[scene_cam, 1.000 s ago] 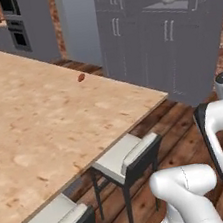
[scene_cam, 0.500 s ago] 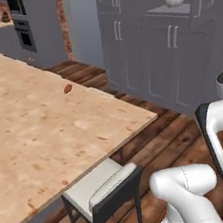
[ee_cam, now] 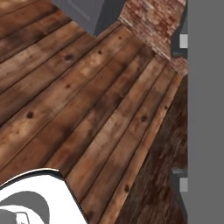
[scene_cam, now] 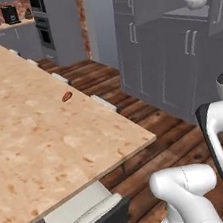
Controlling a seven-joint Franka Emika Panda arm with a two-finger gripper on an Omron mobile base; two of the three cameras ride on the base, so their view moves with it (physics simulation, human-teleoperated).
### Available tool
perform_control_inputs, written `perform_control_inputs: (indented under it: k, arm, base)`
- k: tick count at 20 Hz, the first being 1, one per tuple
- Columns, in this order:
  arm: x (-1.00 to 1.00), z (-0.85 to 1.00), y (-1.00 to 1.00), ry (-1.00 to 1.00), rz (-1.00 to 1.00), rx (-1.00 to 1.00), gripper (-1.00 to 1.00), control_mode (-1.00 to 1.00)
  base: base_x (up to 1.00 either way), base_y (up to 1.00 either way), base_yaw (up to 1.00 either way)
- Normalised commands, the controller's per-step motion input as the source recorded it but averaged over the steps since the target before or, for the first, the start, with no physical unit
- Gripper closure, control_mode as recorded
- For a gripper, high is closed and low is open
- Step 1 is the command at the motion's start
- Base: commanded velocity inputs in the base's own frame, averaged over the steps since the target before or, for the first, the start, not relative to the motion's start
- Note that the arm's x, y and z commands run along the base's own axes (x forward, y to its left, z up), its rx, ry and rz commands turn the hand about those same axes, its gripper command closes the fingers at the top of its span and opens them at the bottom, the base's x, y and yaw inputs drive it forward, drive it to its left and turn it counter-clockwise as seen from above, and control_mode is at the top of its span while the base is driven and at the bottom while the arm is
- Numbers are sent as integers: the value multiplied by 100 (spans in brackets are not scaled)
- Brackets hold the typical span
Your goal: Pick both bowls and place them on the counter. Then place the mushroom in one bowl and place the eggplant in the other bowl.
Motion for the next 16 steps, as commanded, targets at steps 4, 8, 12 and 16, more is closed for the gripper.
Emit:
perform_control_inputs:
  k: [4, 8, 12, 16]
  arm:
    - [0, 0, 0, 0, 0, 0, -100, 100]
    - [0, 0, 0, 0, 0, 0, -100, 100]
    - [0, 0, 0, 0, 0, 0, -100, 100]
    - [0, 0, 0, 0, 0, 0, -100, 100]
  base:
    - [54, -57, 30]
    - [51, -58, 31]
    - [35, -84, 25]
    - [39, -88, 23]
